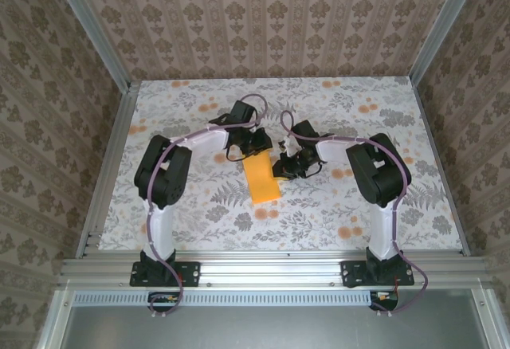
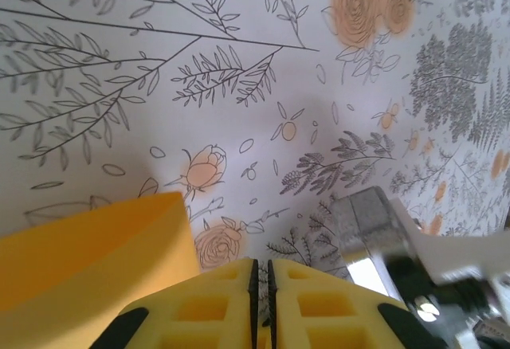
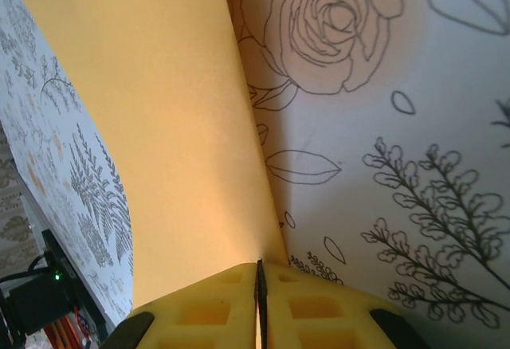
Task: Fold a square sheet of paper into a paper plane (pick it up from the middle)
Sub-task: First fold in half a square sheet of paper at the center of the table.
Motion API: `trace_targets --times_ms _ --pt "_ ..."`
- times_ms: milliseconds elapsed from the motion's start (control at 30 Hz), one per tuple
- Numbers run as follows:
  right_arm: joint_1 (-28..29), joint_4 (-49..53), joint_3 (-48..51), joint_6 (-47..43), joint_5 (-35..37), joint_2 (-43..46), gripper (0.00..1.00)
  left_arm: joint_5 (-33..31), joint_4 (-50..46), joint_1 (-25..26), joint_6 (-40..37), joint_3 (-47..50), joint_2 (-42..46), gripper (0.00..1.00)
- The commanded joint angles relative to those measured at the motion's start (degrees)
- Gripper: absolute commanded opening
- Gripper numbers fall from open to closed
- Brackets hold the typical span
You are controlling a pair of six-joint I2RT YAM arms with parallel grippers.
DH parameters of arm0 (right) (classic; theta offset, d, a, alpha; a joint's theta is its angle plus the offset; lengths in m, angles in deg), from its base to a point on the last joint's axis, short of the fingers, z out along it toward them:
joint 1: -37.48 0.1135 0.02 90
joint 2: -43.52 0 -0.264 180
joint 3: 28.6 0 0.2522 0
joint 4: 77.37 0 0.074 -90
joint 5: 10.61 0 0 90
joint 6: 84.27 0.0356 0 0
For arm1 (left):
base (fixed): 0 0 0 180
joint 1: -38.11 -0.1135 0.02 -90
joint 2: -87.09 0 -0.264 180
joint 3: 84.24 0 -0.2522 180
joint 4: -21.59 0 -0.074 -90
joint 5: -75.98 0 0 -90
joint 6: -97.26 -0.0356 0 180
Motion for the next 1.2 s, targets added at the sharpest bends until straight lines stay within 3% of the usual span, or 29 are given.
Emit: trace_targets --times_ms 0,400,733,1167 --pt "0.25 2.74 -0.55 -2.46 0.26 -2.36 0.11 2.04 -1.94 -0.03 -1.99 -2.07 -2.88 0.12" --pt "-0.94 1.81 0.69 -0.69 -0.07 -1.74 0.11 -0.18 0.21 -1.46 -6.17 1.39 -5.95 0.08" --pt "-1.05 1.88 -1.65 1.21 -2.03 0.46 0.11 3.36 4.01 -2.67 -8.23 3.67 -8.31 0.06" --pt "-0.55 -5.77 -7.72 14.06 1.46 -4.73 0.12 1.71 2.0 -2.67 -8.49 4.26 -8.94 0.05"
